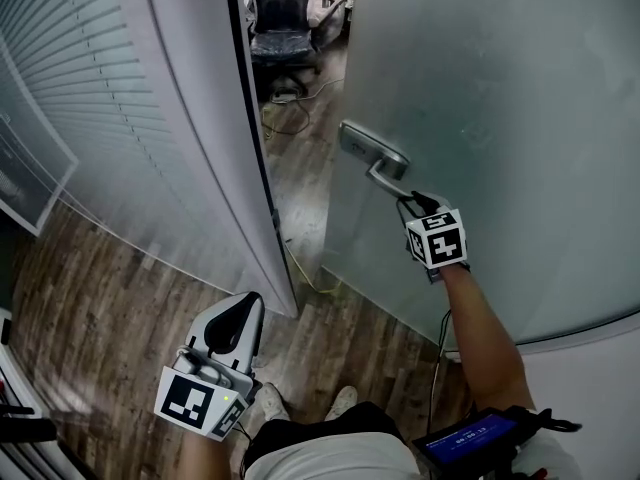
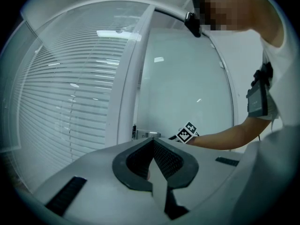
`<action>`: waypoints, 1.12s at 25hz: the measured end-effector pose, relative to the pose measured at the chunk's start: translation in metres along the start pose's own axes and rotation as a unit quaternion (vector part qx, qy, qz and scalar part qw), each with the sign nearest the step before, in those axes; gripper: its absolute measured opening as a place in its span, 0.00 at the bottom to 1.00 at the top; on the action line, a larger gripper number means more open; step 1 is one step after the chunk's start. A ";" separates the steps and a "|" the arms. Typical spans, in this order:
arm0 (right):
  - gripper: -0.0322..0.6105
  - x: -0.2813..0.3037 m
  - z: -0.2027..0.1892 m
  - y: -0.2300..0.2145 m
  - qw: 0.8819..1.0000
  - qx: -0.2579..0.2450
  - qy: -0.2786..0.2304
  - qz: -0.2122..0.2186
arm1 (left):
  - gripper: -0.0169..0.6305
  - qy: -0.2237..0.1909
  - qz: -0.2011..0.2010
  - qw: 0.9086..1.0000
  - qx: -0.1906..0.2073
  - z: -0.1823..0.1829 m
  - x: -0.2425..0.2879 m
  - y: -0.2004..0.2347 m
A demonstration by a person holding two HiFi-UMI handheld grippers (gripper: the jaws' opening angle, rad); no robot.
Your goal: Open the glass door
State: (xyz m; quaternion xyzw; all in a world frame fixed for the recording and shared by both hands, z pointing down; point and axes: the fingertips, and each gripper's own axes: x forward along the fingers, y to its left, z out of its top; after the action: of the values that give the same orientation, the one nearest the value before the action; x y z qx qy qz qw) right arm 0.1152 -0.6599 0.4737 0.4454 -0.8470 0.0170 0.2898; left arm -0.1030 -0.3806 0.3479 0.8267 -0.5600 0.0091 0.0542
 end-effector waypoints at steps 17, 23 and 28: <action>0.24 0.027 0.028 -0.054 0.998 0.037 -0.001 -0.056 | 0.02 0.002 0.031 0.999 -0.011 0.005 -0.022 0.016; 0.24 0.036 0.037 -0.080 0.996 0.049 0.000 -0.068 | 0.03 0.003 0.043 0.999 -0.011 0.014 -0.017 0.019; 0.24 0.020 0.044 -0.081 0.995 0.047 -0.003 -0.090 | 0.02 0.004 0.048 0.999 -0.020 0.017 -0.037 0.026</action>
State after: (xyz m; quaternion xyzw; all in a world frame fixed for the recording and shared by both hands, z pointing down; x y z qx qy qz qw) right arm 0.1474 -0.7364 0.4290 0.5328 -0.8027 0.0291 0.2663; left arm -0.1417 -0.3578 0.3304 0.7976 -0.5988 0.0039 0.0726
